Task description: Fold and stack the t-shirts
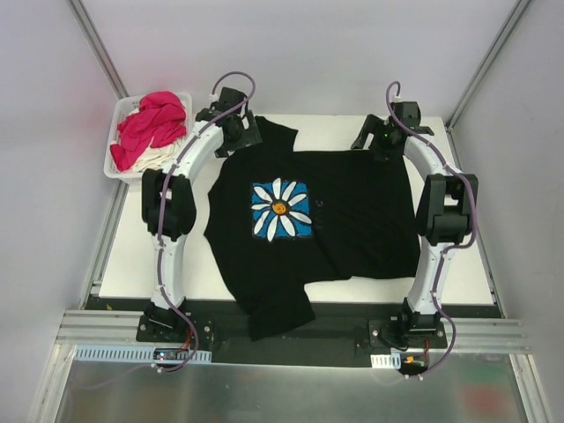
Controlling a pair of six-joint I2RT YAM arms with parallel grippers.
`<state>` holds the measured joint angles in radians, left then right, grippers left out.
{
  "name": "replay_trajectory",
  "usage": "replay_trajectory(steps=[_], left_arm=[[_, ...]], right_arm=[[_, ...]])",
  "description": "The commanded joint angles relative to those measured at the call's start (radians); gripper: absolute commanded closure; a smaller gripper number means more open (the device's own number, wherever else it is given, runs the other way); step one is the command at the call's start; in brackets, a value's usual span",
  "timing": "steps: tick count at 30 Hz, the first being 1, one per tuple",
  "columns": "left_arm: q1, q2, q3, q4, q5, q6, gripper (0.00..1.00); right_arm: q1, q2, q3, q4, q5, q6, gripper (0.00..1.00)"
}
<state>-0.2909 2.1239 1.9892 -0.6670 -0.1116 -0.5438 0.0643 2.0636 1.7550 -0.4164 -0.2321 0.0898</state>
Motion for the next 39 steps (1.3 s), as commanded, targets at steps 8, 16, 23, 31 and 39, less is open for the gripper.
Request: replay_trajectory(steps=[8,16,23,31,39], left_arm=[[0.087,0.24,0.112,0.142,0.159,-0.051,0.03],[0.108,0.317,0.115,0.23,0.191,-0.128,0.03],[0.125,0.384,0.157,0.241,0.178,-0.162,0.04],[0.148,0.465,0.29,0.241,0.184,-0.167,0.04],[0.174,0.561,0.436,0.251,0.214,-0.17,0.03]], right_arm=[[-0.061,0.182,0.072,0.234,-0.141,0.185,0.04],[-0.11,0.286,0.1,0.265,-0.153,0.225,0.04],[-0.141,0.374,0.188,0.185,-0.14,0.237,0.04],[-0.156,0.47,0.343,0.142,-0.168,0.249,0.04],[-0.158,0.5,0.363,0.202,-0.202,0.257,0.04]])
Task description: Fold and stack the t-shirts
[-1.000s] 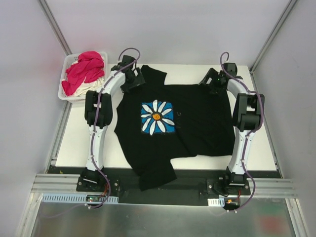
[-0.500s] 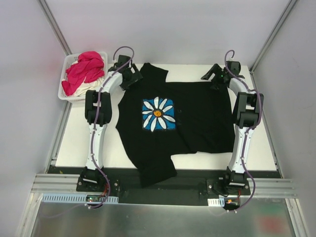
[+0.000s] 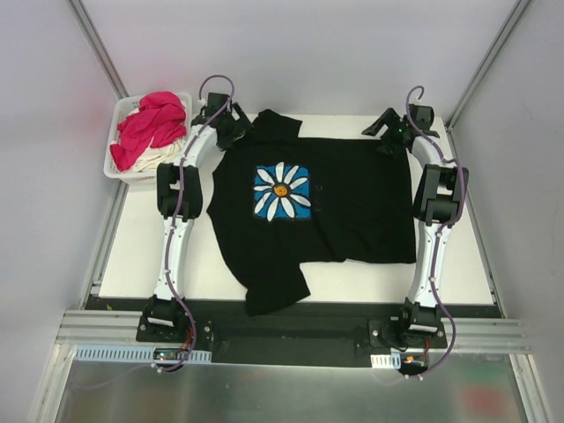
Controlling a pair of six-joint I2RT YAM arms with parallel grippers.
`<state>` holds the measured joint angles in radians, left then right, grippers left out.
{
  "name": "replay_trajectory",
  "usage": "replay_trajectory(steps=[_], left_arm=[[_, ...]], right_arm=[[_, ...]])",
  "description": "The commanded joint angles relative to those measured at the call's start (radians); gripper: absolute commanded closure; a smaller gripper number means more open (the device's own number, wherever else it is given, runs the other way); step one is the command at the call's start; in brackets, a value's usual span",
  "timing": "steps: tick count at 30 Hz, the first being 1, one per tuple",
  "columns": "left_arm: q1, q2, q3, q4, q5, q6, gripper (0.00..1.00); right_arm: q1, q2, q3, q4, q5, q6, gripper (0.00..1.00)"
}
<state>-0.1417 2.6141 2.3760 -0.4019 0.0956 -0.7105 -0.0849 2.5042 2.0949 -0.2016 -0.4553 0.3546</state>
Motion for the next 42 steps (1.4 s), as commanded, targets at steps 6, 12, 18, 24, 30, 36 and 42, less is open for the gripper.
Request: replay_trajectory(steps=[6,12,18,24,30,36,42], left_arm=[[0.027,0.084,0.072,0.017,0.026,0.003,0.02],[0.028,0.077,0.081,0.052,0.033,-0.006,0.02],[0.037,0.034,0.109,0.066,0.047,-0.003,0.01],[0.025,-0.172,0.058,0.081,0.098,0.038,0.02],[0.01,-0.477,-0.17,0.081,0.101,0.108,0.01],[-0.009,-0.77,-0.573,0.069,0.116,0.08,0.02],[-0.085,-0.971,-0.877,0.046,0.087,0.036,0.03]], right_arm=[[-0.01,0.096,0.108,-0.012,0.02,-0.023,0.04],[-0.013,0.11,0.174,-0.009,0.006,-0.026,0.04],[-0.01,0.065,0.195,0.033,-0.012,-0.005,0.04],[-0.01,-0.128,0.194,0.028,-0.103,0.014,0.04],[-0.004,-0.468,-0.078,-0.074,-0.1,-0.106,0.04],[0.008,-0.778,-0.473,-0.128,-0.094,-0.163,0.04],[0.03,-0.975,-0.841,-0.159,-0.04,-0.197,0.04]])
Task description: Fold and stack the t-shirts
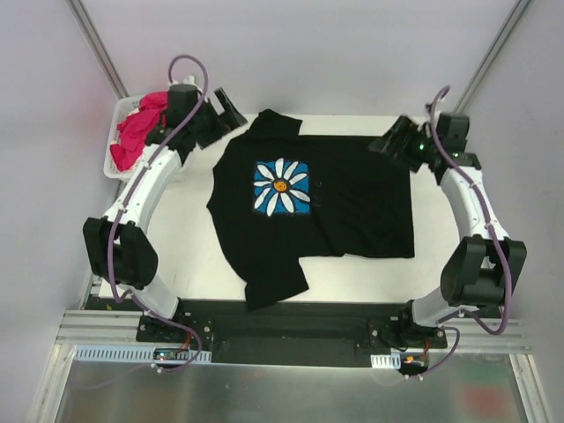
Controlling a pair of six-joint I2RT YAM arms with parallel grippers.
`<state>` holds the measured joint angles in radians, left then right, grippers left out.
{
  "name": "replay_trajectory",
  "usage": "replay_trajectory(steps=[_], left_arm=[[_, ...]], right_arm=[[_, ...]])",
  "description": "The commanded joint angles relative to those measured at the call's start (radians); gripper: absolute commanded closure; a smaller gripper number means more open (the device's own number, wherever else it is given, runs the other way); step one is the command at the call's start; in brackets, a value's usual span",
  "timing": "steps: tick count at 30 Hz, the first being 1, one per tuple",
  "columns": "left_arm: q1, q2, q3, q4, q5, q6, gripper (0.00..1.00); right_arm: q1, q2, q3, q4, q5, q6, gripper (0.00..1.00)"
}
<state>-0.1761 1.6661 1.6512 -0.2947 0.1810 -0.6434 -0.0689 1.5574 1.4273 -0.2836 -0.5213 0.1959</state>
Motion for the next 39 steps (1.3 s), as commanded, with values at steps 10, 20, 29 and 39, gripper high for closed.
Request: replay_trajectory(steps=[10,20,29,39], left_arm=[[-0.238,-0.147,-0.481,-0.077,0.034,-0.157,0.06],[-0.349,-0.183,-0.809,-0.081,-0.057,-0.341,0.09],[-0.356,-0.151,-0.86,-0.066,-0.147,-0.321,0.1],[-0.356,-0.247,-0.972,-0.15,-0.205,-0.354,0.09]], right_arm=[[0.041,-0.18,-0.508,-0.037,0.079,0.031,0.04],[-0.017,-0.093,-0.571,-0.049,0.207,0.013,0.04],[-0.075,-0.042,-0.613,-0.055,0.265,-0.049,0.04],[-0.144,0.006,-0.62,-0.097,0.382,-0.087,0.04]])
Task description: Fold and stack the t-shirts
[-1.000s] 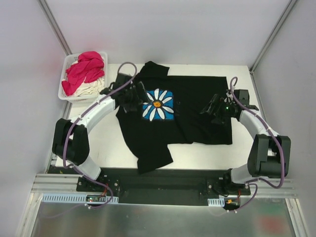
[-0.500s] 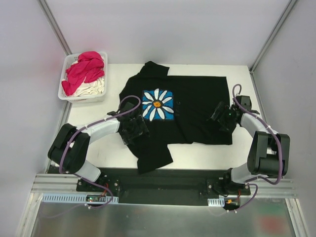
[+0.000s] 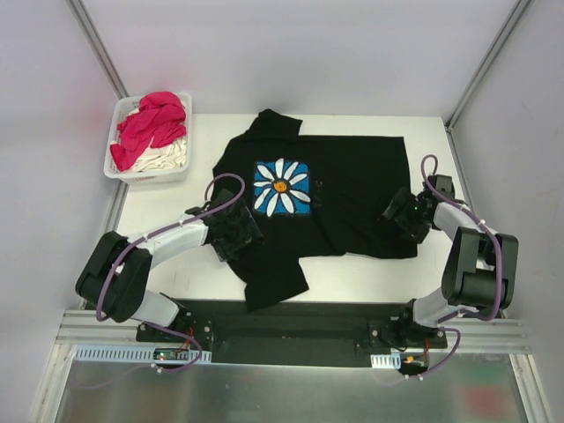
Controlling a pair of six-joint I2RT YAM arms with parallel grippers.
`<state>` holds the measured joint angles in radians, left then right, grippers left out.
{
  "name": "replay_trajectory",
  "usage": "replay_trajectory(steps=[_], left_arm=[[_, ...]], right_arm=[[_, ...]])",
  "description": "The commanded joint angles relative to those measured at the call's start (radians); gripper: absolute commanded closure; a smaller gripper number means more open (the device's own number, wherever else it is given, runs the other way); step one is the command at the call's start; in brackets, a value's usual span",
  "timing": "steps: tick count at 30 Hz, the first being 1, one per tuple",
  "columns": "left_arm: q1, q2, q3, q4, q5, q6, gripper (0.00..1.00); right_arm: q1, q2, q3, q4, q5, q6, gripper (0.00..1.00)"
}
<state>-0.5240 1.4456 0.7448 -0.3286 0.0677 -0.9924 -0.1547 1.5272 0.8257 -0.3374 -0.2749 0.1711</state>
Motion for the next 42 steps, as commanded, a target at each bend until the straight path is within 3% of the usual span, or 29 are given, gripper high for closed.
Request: replay_trajectory(steps=[1,6,12,16,23,27,31,34,42], left_arm=[[-0.008,-0.033,-0.077,-0.124,-0.1,-0.003,0.09],[-0.007,-0.063,-0.09,-0.159,-0.138,0.018,0.09],[-0.008,-0.071,0.013,-0.161,-0.112,0.145,0.09],[-0.008,-0.109,0.195,-0.196,-0.077,0.248,0.09],[0.016,-0.045,0.516,-0.195,-0.196,0.402,0.04],[0.082,0.151,0.672,-0.1,-0.287,0.479,0.03],[0.205,0.31,0.757,0.084,-0.105,0.382,0.05],[0.246,0.403,0.792,0.184,-0.047,0.351,0.05],[0.289,0.647,0.907,0.316,0.093,0.273,0.04]], right_arm=[[-0.069,0.027,-0.022,-0.043,0.143,-0.058,0.04],[-0.108,-0.01,-0.013,-0.051,0.138,-0.065,0.04],[-0.091,-0.1,0.026,-0.092,-0.053,-0.114,0.04],[-0.077,-0.189,0.142,-0.167,-0.186,-0.127,0.04],[0.045,-0.202,0.354,-0.033,-0.224,-0.108,0.04],[0.11,-0.115,0.386,0.13,-0.058,-0.137,0.04],[0.103,0.194,0.551,0.161,-0.175,-0.088,0.04],[0.107,0.328,0.691,0.182,-0.265,-0.065,0.04],[0.087,0.619,0.898,0.19,-0.211,0.004,0.04]])
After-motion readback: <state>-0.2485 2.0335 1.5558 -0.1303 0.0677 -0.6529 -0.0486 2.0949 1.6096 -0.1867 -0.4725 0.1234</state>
